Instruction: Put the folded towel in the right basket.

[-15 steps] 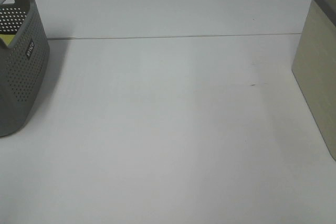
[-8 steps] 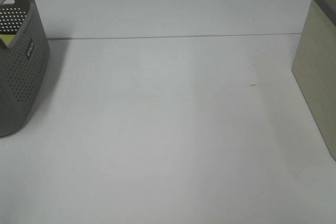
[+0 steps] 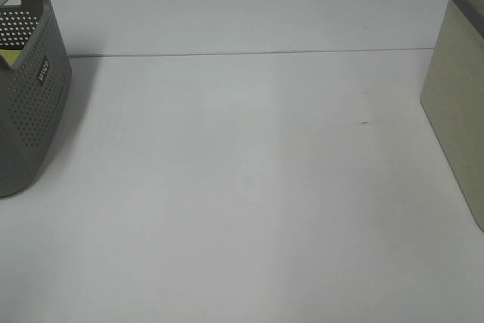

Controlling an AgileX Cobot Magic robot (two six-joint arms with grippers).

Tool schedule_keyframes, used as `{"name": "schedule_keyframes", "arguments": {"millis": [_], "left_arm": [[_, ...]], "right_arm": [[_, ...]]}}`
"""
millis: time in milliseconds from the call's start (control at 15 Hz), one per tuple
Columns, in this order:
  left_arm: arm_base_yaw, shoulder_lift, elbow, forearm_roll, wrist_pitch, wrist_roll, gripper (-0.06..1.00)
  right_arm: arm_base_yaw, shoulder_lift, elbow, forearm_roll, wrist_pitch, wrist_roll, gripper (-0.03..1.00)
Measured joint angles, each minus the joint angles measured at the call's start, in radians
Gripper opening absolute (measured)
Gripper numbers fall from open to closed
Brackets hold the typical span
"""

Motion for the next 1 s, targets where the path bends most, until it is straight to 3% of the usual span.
{"name": "schedule_keyframes", "arguments": {"millis": [200,400,533,600,733,800,1000], "left_arm": [[0.0,0.0,0.0,0.0,0.0,0.0,0.99],[0.0,0.0,0.0,0.0,0.0,0.0,0.99],[0.0,0.0,0.0,0.0,0.0,0.0,0.99],[0.0,0.0,0.0,0.0,0.0,0.0,0.99],[0.0,0.0,0.0,0.0,0.0,0.0,0.99],[0.0,0.0,0.0,0.0,0.0,0.0,0.99],[0.0,0.0,0.0,0.0,0.0,0.0,0.99]], "right_arm": [[0.117,-0.112,0.0,-0.008,0.016,-0.051,0.74],[0.384,-0.235,0.0,-0.104,0.056,-0.197,0.74],[0.565,-0.365,0.0,-0.225,0.193,-0.232,0.74],[0.634,-0.444,0.0,-0.294,0.281,-0.202,0.74],[0.683,-0.561,-0.001,-0.38,0.335,-0.081,0.73],[0.69,-0.722,-0.001,-0.51,0.339,0.14,0.71],[0.69,-0.916,-0.001,-0.736,0.343,0.437,0.71]]}}
